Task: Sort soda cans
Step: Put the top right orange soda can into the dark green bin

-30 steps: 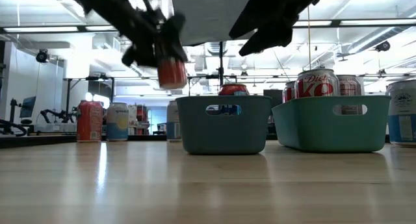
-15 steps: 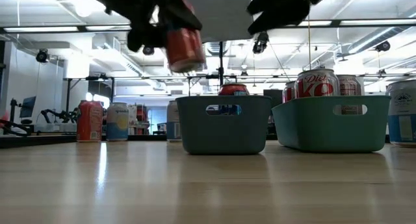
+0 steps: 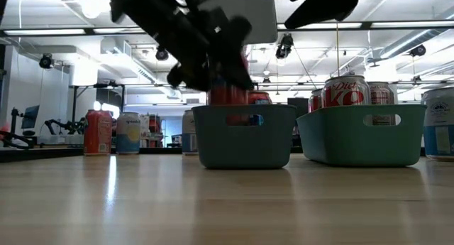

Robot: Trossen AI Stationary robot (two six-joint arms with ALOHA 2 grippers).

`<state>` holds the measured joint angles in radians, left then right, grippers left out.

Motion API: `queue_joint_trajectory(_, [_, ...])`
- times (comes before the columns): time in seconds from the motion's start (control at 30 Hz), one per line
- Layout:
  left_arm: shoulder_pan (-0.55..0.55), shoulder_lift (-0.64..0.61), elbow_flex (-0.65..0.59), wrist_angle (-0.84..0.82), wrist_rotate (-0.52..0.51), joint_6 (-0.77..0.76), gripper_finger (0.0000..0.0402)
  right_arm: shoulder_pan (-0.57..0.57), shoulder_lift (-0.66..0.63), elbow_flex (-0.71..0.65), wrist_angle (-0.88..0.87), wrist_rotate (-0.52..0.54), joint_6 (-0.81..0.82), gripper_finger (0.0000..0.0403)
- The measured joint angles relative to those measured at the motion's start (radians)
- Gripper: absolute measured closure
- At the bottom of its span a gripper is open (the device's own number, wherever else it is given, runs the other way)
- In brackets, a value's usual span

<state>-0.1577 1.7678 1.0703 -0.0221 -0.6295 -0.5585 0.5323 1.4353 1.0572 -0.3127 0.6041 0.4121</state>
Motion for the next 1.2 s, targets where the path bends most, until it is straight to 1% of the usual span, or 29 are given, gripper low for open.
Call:
queue_joint_trajectory(0.07, [0.015, 0.016, 0.016, -0.057, -0.008, -0.065, 0.0116, 0.0, 0.0, -0.003, -0.004, 0.0, 0.02, 0.0042])
queue_joint_trajectory(0.23, [0.034, 0.03, 0.004, -0.044, -0.01, -0.141, 0.0116, 0.002, 0.0, -0.011, -0.018, 0.0, 0.043, 0.0042])
queue_joint_trajectory(0.43, [0.026, 0.052, -0.002, -0.038, -0.026, -0.166, 0.0114, 0.002, 0.005, -0.015, -0.019, 0.0, 0.044, 0.0042])
queue_joint_trajectory(0.6, [0.023, 0.087, -0.004, 0.014, -0.029, -0.181, 0.0114, -0.001, 0.005, -0.017, -0.019, 0.0, 0.042, 0.0042])
queue_joint_trajectory(0.9, [0.025, 0.096, -0.004, 0.01, -0.083, -0.177, 0.0111, -0.002, 0.005, -0.018, -0.019, 0.0, 0.05, 0.0042])
queue_joint_trajectory(0.97, [0.025, 0.096, -0.004, 0.008, -0.087, -0.177, 0.0101, -0.002, 0.005, -0.018, -0.019, 0.0, 0.052, 0.0042])
queue_joint_trajectory(1.13, [0.026, 0.096, -0.004, 0.01, -0.093, -0.18, 0.0055, -0.002, 0.005, -0.02, -0.016, 0.0, 0.052, 0.0042])
queue_joint_trajectory(1.2, [0.027, 0.093, -0.004, 0.009, -0.092, -0.178, 0.0044, -0.007, 0.01, -0.029, 0.007, -0.001, 0.048, 0.0042])
